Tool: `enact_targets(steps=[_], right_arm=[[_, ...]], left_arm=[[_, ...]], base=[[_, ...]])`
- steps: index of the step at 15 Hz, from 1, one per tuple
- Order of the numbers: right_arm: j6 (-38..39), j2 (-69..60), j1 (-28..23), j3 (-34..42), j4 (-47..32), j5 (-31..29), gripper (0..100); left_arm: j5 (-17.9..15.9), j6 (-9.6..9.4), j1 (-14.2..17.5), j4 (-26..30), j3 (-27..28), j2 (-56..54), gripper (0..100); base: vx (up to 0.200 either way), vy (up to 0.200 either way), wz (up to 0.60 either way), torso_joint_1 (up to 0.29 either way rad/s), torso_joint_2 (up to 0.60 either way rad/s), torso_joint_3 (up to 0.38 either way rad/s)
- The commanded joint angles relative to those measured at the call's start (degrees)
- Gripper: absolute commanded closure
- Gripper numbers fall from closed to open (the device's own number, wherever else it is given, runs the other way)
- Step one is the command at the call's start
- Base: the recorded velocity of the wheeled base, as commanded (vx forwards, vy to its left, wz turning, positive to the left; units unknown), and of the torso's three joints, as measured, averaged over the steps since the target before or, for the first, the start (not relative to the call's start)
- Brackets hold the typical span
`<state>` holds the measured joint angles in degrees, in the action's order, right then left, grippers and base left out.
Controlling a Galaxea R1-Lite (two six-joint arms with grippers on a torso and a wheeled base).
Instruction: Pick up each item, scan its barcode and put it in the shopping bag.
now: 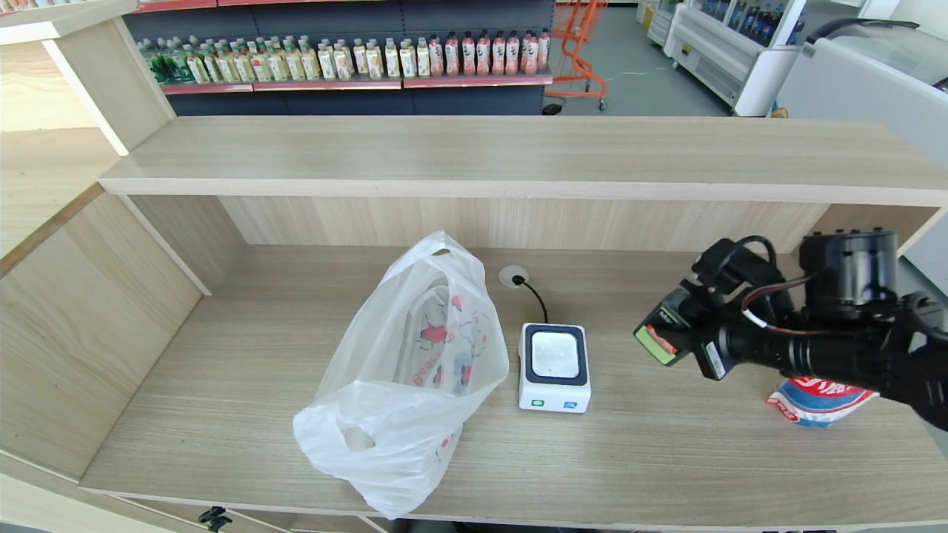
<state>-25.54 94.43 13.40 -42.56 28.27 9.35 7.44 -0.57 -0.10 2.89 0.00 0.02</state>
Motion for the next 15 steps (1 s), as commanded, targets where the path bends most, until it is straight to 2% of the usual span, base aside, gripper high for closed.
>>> enact_targets(steps=[1,2,3,4,5,6,7,8,9,10,11,12,14,15], right_arm=[[-2.1,-14.2,2.2,3.7,1.6,1.8,100],[-8.0,-16.5,3.0,7.0,2.0,2.9,100],[-22.1,-18.8,2.5,13.3,5.4,4.6,100],[-32.9,-19.0,0.0,15.0,9.4,6.6,100],[-39.3,-18.8,-1.9,15.1,10.5,9.0,100],[-48.4,-18.7,-2.8,15.1,10.6,17.1,100],[-50.8,-18.6,-2.8,15.2,10.6,19.8,100],[-63.2,-17.9,-2.3,15.2,10.2,27.5,100],[-73.9,-16.7,-1.9,15.1,10.1,31.2,100],[-81.1,-16.4,-1.2,15.0,10.3,33.0,100],[-90.4,-16.2,0.8,15.0,10.2,34.9,100],[-94.8,-15.9,2.8,15.0,10.2,35.6,100],[-105.8,-12.4,10.9,14.7,10.3,35.9,100],[-108.3,-10.8,13.8,14.4,10.7,35.9,100]], left_arm=[[0.0,0.05,0.0,-0.1,0.0,0.0,0],[0.0,0.05,0.0,0.0,0.0,0.0,0],[0.0,-0.04,0.0,-0.1,0.0,0.0,0],[0.0,0.05,0.0,0.0,0.0,0.0,0],[0.0,-0.04,0.0,0.0,0.0,0.0,0],[0.0,-0.04,0.0,0.0,0.0,0.0,0],[0.0,0.05,0.0,0.0,0.0,0.0,0],[0.0,-0.04,0.0,-0.1,0.0,0.0,0],[0.0,0.05,0.0,0.0,0.0,0.0,0],[0.0,0.05,0.0,0.0,0.0,0.0,0],[0.0,0.05,0.0,0.0,0.0,0.0,0],[0.0,0.05,0.0,0.0,0.0,0.0,0],[0.0,0.05,0.0,0.0,0.0,0.0,0],[0.0,0.05,0.0,0.0,0.0,0.0,0]], base=[[0.000,0.000,0.00,0.000,0.00,0.000],[0.000,0.000,0.00,0.000,0.00,0.000],[0.000,0.000,0.00,0.000,0.00,0.000],[0.000,0.000,0.00,0.000,0.00,0.000],[0.000,0.000,0.00,0.000,0.00,0.000],[0.000,0.000,0.00,0.000,0.00,0.000],[0.000,0.000,0.00,0.000,0.00,0.000],[0.000,0.000,0.00,0.000,0.00,0.000],[0.000,0.000,0.00,0.000,0.00,0.000],[0.000,0.000,0.00,0.000,0.00,0.000],[0.000,0.000,0.00,0.000,0.00,0.000],[0.000,0.000,0.00,0.000,0.00,0.000],[0.000,0.000,0.00,0.000,0.00,0.000],[0.000,0.000,0.00,0.000,0.00,0.000]])
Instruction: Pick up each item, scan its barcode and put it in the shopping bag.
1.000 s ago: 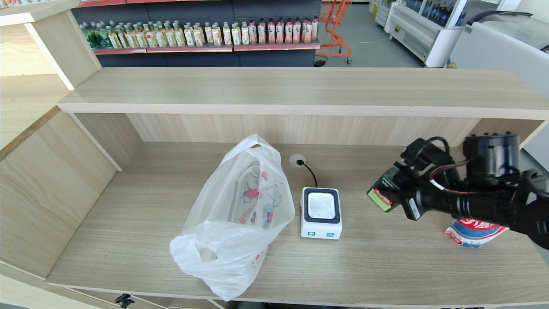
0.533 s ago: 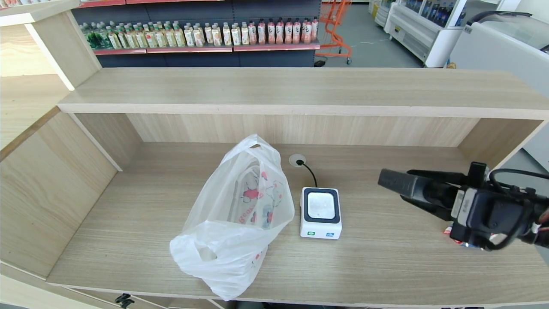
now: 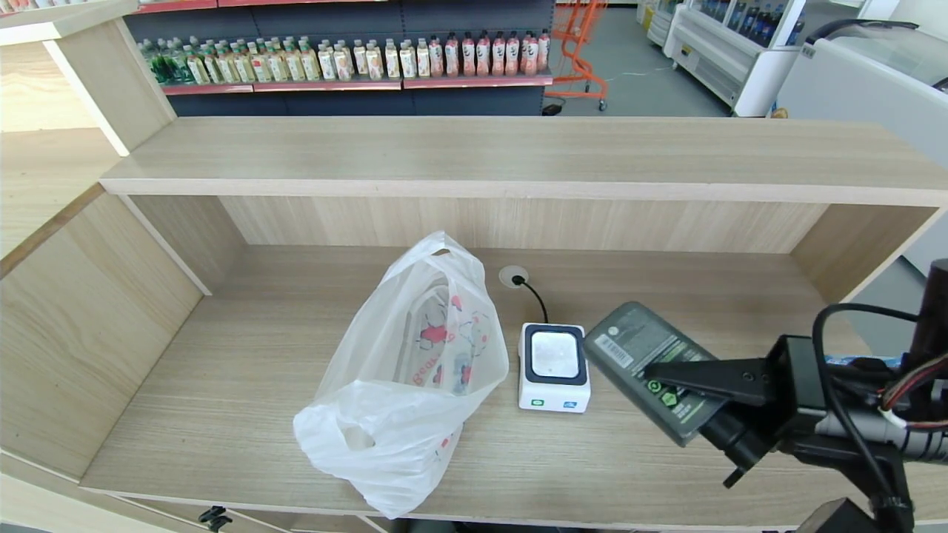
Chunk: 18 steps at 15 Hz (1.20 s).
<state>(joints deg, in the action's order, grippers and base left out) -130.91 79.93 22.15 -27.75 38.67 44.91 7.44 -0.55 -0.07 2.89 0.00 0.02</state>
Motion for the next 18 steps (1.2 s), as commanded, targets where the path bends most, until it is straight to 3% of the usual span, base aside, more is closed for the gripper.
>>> enact_targets(steps=[1,3,6,13,18], right_arm=[[-5.8,5.2,8.3,-1.1,0.3,0.7,100],[-11.3,8.0,13.8,-3.4,0.4,4.3,100],[-17.8,9.7,17.0,-3.5,0.3,6.8,100],[-20.1,9.5,16.6,-3.6,0.4,8.1,100],[-21.0,8.4,13.5,-3.6,0.4,8.1,100]], left_arm=[[0.0,0.02,0.0,0.0,0.0,0.0,0],[0.0,0.02,0.0,0.0,0.0,0.0,0],[0.0,0.02,0.0,0.0,0.0,0.0,0],[0.0,-0.07,0.0,0.0,0.0,0.0,0],[0.0,-0.07,0.0,0.0,0.0,0.0,0]], base=[[0.000,0.000,0.00,0.000,0.00,0.000],[0.000,0.000,0.00,0.000,0.00,0.000],[0.000,0.000,0.00,0.000,0.00,0.000],[0.000,0.000,0.00,0.000,0.00,0.000],[0.000,0.000,0.00,0.000,0.00,0.000]])
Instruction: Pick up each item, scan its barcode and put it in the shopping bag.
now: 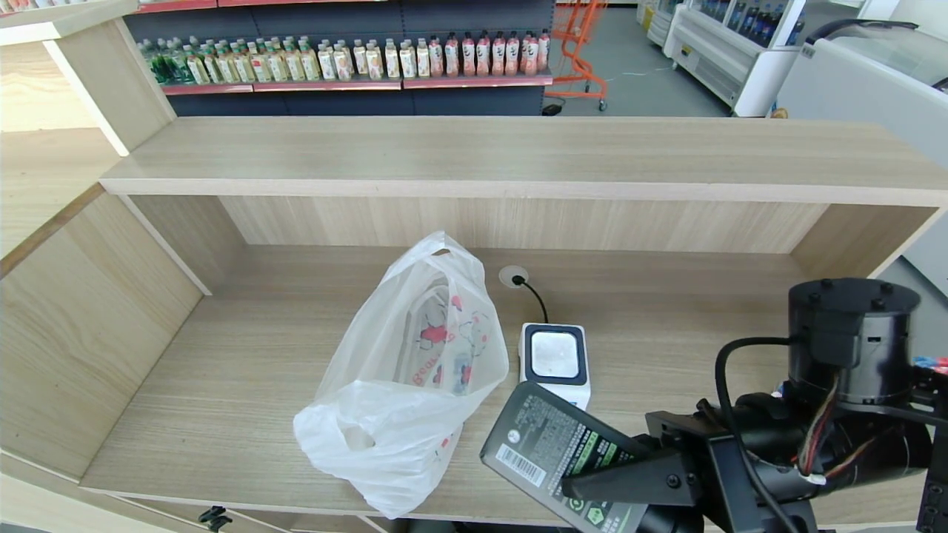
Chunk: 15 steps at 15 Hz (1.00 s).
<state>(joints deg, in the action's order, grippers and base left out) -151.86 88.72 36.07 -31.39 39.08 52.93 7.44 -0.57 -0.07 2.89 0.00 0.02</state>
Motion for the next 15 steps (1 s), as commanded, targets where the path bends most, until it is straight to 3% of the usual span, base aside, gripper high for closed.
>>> enact_targets(steps=[1,4,5,6,8,10,11,13,15], right_arm=[[0.0,-0.4,-0.6,-0.1,0.0,0.1,100],[0.2,-0.9,-0.5,-0.3,0.0,0.0,100],[3.7,-3.7,-0.6,-2.5,-0.2,-0.1,100],[12.8,-6.8,-0.7,-5.1,-0.3,-0.1,100],[42.3,-11.7,-5.2,-5.0,-0.4,-5.6,100],[56.9,-16.0,-7.7,-1.3,0.6,-11.8,100],[57.3,-17.7,-16.2,2.5,-1.6,-9.1,100],[60.6,-18.0,-22.4,2.0,-10.6,-1.9,100],[80.4,-19.2,-24.1,-2.1,-22.0,-2.3,100]], left_arm=[[0.0,-0.04,0.0,0.0,0.0,0.0,0],[0.0,0.05,0.0,-0.1,0.0,0.0,0],[0.0,-0.04,0.0,0.0,0.0,0.0,0],[0.0,0.05,0.0,0.0,0.0,0.0,0],[0.0,0.05,0.0,0.0,0.0,0.0,0],[0.0,0.05,0.0,-0.1,0.0,0.0,0],[0.0,0.05,0.0,0.0,0.0,0.0,0],[0.0,0.05,0.0,-0.1,0.0,0.0,0],[0.0,-0.04,0.0,0.0,0.0,0.0,0]], base=[[0.000,0.000,0.00,0.000,0.00,0.000],[0.000,0.000,0.00,0.000,0.00,0.000],[0.000,0.000,0.00,0.000,0.00,0.000],[0.000,0.000,0.00,0.000,0.00,0.000],[0.000,0.000,0.00,0.000,0.00,0.000],[0.000,0.000,0.00,0.000,0.00,0.000],[0.000,0.000,0.00,0.000,0.00,0.000],[0.000,0.000,0.00,0.000,0.00,0.000],[0.000,0.000,0.00,0.000,0.00,0.000]])
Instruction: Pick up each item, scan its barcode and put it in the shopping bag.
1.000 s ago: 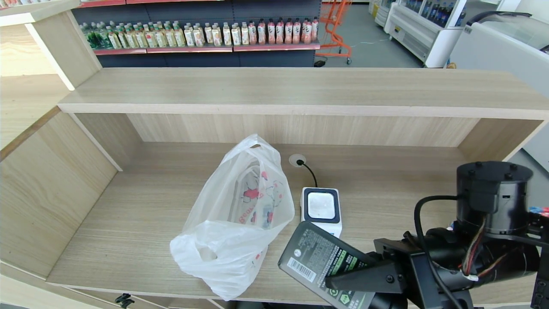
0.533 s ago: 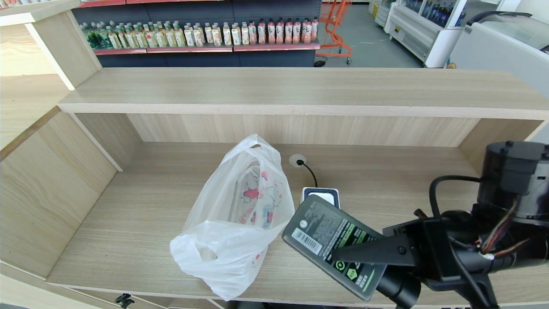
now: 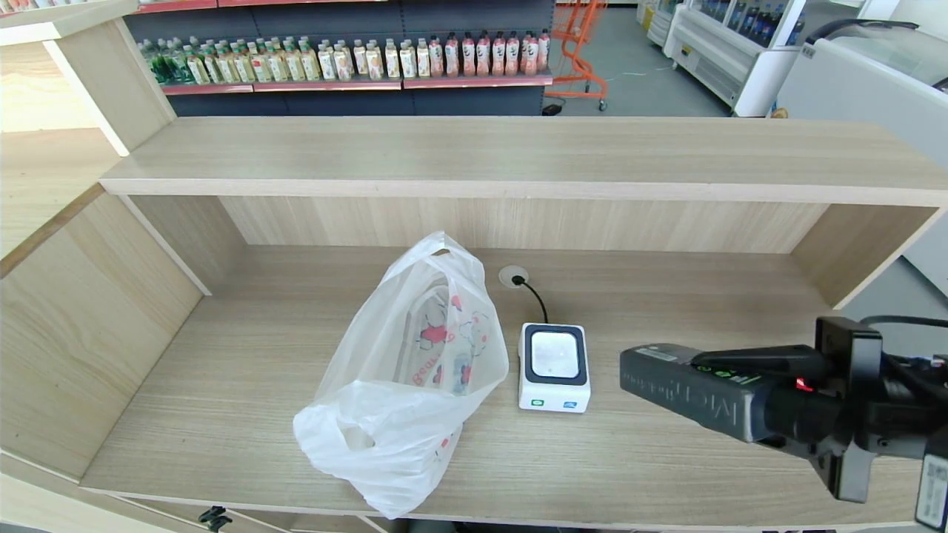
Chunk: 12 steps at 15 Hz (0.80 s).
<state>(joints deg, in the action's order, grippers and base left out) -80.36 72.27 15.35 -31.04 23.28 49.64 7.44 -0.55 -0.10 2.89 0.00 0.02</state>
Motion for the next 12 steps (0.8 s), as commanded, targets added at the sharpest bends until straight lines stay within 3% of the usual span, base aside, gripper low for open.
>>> enact_targets(steps=[1,4,5,8,12], right_arm=[[26.0,-2.1,-3.2,-5.1,-7.9,-4.4,100],[79.3,4.3,4.9,-13.5,-7.3,-22.8,100],[91.3,7.9,5.7,-15.5,-7.2,-27.8,100],[106.3,15.8,5.7,-16.2,-7.2,-31.2,100],[110.3,22.4,6.9,-16.4,-6.5,-33.0,100]], left_arm=[[0.0,0.02,0.0,-0.1,0.0,0.0,0],[0.0,0.02,0.0,0.0,0.0,0.0,0],[0.0,-0.07,0.0,0.0,0.0,0.0,0],[0.0,0.02,0.0,-0.1,0.0,0.0,0],[0.0,-0.07,0.0,0.0,0.0,0.0,0]], base=[[0.000,0.000,0.00,0.000,0.00,0.000],[0.000,0.000,0.00,0.000,0.00,0.000],[0.000,0.000,0.00,0.000,0.00,0.000],[0.000,0.000,0.00,0.000,0.00,0.000],[0.000,0.000,0.00,0.000,0.00,0.000]])
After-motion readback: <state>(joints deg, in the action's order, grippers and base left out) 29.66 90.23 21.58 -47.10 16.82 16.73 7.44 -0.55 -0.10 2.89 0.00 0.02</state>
